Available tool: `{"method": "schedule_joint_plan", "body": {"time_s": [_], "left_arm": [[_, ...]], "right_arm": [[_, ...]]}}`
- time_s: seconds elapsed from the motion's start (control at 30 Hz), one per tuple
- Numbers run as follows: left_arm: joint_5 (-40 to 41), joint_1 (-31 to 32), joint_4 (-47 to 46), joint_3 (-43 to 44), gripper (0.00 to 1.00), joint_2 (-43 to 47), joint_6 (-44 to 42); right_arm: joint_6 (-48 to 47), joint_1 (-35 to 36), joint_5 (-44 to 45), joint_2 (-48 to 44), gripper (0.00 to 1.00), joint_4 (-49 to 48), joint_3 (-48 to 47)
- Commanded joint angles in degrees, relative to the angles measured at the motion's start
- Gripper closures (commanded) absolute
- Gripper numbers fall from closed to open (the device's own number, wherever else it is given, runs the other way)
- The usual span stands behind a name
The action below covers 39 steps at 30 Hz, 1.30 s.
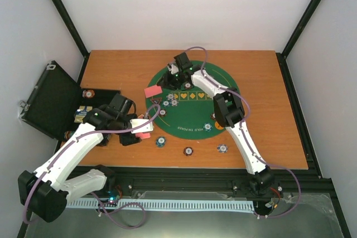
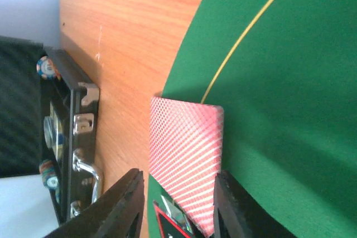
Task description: Distribute texas hold em gaming equipment
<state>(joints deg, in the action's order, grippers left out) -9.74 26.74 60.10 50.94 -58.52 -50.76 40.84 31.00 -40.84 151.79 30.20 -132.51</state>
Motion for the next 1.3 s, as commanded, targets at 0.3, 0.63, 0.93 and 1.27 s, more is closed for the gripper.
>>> {"method": "schedule_joint_plan", "body": {"time_s": [0.3, 0.63, 0.93, 1.27], "left_arm": [[-1.5, -0.3, 0.7, 3.0, 0.89, -0.4, 2.2], [-2.9, -0.2, 0.0, 3.6, 0.89, -0.2, 3.4], [-3.8, -0.2, 1.0, 4.9, 0.89, 0.1, 3.7], [-5.2, -0.2, 2.2, 6.7, 0.89, -0.2, 4.4]], "right_arm": [[-9.3, -1.8, 6.0, -12.9, 0.48, 12.8, 0.7], [4.7, 2.2, 0.0, -53.4, 0.33, -22.6, 59.8], [18.6, 12.9, 3.1, -69.9, 0.28, -46.0, 88.5], [24.7, 20.6, 3.9, -66.4, 0.29, -59.9, 90.4]]}}
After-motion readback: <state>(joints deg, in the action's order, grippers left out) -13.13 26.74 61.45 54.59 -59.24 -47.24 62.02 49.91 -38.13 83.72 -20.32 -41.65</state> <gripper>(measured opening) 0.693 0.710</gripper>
